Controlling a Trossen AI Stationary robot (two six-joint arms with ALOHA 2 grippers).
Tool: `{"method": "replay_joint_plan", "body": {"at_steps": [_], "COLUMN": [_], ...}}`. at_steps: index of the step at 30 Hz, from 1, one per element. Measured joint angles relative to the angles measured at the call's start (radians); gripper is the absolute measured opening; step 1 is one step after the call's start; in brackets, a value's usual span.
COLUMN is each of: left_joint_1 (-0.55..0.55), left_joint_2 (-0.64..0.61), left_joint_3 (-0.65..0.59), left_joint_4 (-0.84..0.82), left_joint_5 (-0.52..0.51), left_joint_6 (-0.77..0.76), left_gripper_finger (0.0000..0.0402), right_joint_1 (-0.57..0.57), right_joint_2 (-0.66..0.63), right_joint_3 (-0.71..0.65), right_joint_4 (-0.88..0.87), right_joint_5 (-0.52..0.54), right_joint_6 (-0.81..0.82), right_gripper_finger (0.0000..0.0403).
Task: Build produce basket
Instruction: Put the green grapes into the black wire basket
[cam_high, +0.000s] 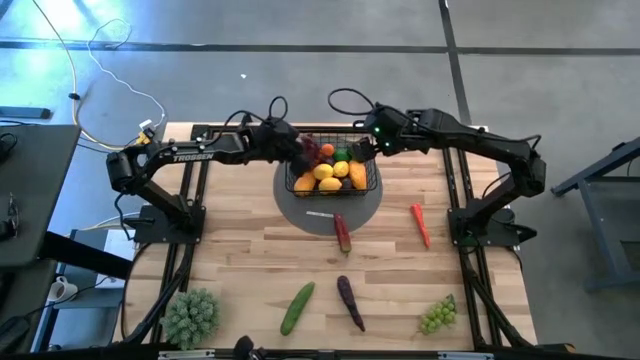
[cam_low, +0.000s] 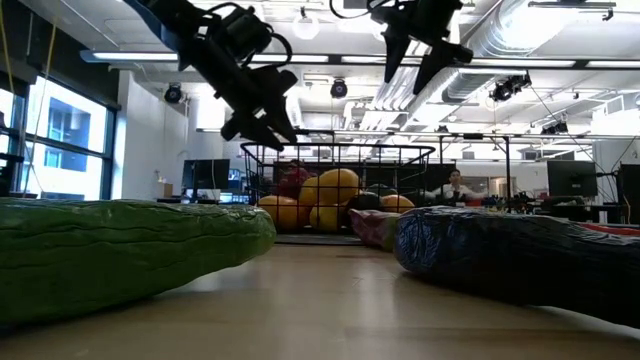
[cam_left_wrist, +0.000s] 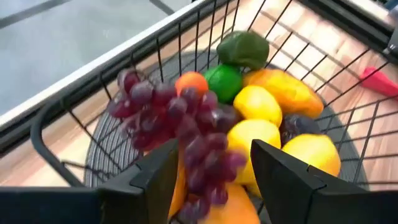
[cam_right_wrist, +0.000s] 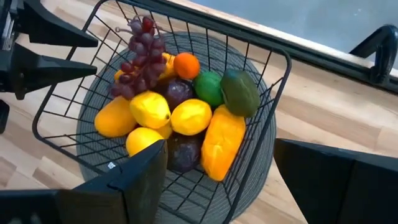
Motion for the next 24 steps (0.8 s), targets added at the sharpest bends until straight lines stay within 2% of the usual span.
{"method": "replay_joint_plan", "body": {"at_steps": [6, 12, 24], "left_joint_1": [0.0, -0.006, -0.093], "left_joint_2": [0.0, -0.027, -0.112], "left_joint_3": [0.0, 0.0, 0.001], "left_joint_4": [-0.041, -0.045, -0.069], "left_joint_5": [0.001, 0.044, 0.056], "left_joint_6": [-0.002, -0.002, -0.001], "left_gripper_finger": [0.0193, 0.0193, 0.0193], "right_joint_1": [0.042, 0.114, 0.363], "right_joint_2": [0.0, 0.0, 0.006], "right_joint_3": [0.0, 0.0, 0.0], "right_joint_4": [-0.031, -0.058, -0.225], "right_joint_5": [-0.001, -0.012, -0.002], "right_joint_6": [0.055, 0.113, 0.326], "right_gripper_finger": [0.0275, 0.0275, 0.0275]}}
